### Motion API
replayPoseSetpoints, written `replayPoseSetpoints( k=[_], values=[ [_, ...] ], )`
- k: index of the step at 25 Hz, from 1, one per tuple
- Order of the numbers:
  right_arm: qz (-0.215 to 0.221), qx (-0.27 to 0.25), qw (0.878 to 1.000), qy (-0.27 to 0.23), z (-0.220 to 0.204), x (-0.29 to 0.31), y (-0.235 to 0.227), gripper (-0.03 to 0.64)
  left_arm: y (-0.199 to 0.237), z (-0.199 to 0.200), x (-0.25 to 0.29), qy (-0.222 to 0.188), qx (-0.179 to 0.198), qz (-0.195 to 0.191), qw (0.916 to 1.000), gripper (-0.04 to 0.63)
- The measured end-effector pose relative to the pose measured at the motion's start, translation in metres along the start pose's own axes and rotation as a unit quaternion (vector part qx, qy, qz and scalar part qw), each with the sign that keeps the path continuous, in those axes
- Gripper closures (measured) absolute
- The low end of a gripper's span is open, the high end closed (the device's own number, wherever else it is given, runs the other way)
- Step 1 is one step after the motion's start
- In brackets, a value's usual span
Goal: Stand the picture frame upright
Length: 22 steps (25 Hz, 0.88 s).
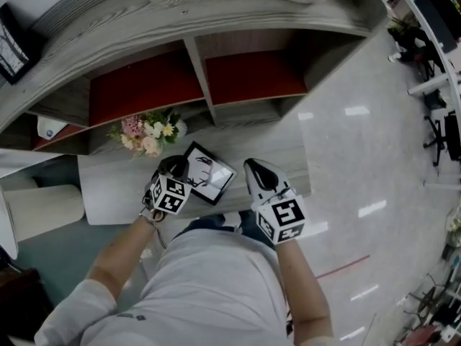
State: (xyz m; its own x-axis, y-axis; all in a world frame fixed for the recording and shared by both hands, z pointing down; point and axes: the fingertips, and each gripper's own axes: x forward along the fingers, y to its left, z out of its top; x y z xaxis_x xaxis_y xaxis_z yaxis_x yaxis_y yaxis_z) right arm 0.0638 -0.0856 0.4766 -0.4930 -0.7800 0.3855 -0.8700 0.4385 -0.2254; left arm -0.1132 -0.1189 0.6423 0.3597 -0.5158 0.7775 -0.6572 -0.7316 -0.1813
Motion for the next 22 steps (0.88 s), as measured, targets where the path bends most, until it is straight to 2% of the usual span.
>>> replayPoseSetpoints(
  k=[10,16,22],
  values=[
    [0.114,-0.030,0.990,0.074,-0.035,0.067,-0.006,0.595,-0.014,0.031,-0.004,-0.019,0.092,0.022,0.9953,0.523],
    [0.150,-0.057,0.979,0.123,-0.065,0.098,-0.013,0.588,-0.020,0.049,-0.006,-0.032,0.158,0.039,0.9861,0.523],
    [0.194,-0.064,0.965,0.166,-0.088,0.115,-0.008,0.470,-0.025,0.064,-0.006,-0.043,0.214,0.055,0.9743,0.523]
  ],
)
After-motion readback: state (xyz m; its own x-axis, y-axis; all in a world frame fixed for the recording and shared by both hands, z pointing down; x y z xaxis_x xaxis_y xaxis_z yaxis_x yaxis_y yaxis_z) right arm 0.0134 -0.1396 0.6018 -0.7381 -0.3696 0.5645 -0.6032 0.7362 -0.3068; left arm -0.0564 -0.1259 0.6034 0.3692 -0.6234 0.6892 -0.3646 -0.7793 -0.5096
